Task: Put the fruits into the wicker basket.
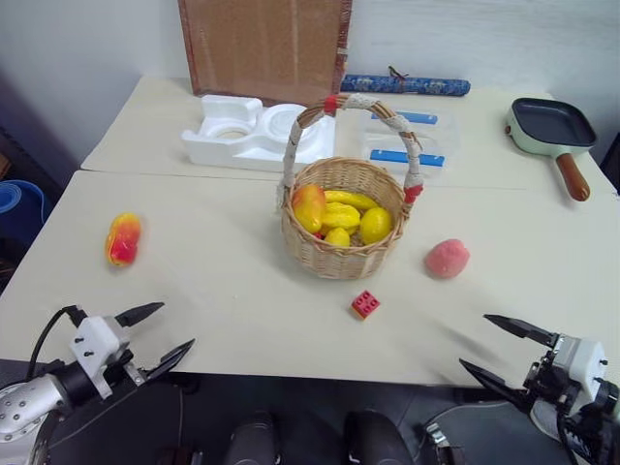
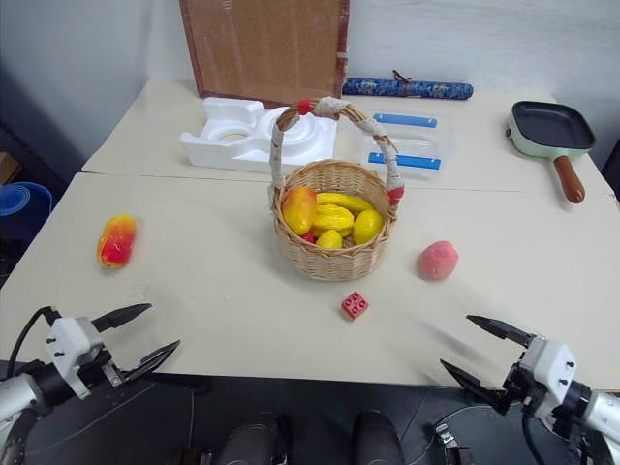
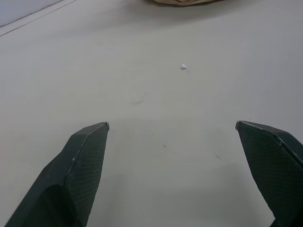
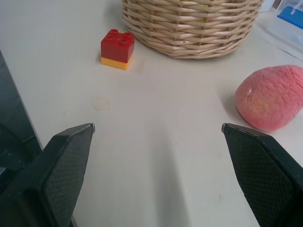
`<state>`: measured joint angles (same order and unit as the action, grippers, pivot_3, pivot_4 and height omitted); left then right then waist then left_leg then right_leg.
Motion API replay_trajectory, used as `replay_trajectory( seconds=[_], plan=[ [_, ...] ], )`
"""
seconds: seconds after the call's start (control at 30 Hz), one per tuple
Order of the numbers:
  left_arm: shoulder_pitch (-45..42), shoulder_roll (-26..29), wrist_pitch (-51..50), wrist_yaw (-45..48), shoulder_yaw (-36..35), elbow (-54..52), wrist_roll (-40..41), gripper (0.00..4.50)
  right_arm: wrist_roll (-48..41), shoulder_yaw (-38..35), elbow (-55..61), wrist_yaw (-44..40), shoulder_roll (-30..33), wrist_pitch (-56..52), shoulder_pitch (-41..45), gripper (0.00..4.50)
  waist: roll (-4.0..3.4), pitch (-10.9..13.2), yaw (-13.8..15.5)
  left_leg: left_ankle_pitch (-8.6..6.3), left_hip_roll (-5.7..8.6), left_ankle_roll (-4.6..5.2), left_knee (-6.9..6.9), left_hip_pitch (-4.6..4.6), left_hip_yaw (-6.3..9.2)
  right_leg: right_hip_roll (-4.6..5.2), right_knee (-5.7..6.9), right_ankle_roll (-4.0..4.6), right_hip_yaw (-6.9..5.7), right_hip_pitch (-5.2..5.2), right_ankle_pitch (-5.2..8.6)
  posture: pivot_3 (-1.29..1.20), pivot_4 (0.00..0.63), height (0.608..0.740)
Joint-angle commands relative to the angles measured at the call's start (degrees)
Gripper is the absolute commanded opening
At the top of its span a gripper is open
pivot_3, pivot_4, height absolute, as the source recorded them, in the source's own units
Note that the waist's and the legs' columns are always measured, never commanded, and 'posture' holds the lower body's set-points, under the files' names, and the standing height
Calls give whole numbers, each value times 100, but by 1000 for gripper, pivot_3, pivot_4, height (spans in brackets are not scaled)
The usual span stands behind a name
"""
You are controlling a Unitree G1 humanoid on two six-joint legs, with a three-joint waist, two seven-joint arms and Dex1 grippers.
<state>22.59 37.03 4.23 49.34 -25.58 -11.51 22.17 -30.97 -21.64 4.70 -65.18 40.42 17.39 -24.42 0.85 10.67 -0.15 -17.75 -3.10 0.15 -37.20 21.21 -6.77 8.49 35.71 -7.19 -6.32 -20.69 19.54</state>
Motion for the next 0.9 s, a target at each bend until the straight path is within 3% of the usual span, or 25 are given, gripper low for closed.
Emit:
replay_trajectory(
  seconds=[0.03,0.57,0.8,0.9],
  plan=[
    [-15,52,133,-179,-244,59,-156,4500,-102,-172,0,-60,10,-44,34,4482,0,0,-1,0,-1,-2,0,0,0,-1,0,0,0,0,0,0,150,740],
    [-28,326,-642,458,-262,-334,609,4500,37,69,-186,-45,-76,-290,485,4482,1,-1,0,-1,-3,-13,-3,0,-5,-1,0,0,1,-2,0,0,150,740],
    [-538,672,-1107,918,392,-1056,845,4500,-227,1040,1845,922,59,-2362,814,4482,2,-1,-6,1,-6,-18,-5,1,-4,-2,6,1,4,-5,0,0,150,740],
    [-894,685,-1348,999,829,-1283,951,4500,144,1752,2236,1654,-284,-3009,1418,4482,3,-2,-21,2,-11,-26,-3,2,-5,-6,10,2,8,-10,0,0,150,740]
  ],
)
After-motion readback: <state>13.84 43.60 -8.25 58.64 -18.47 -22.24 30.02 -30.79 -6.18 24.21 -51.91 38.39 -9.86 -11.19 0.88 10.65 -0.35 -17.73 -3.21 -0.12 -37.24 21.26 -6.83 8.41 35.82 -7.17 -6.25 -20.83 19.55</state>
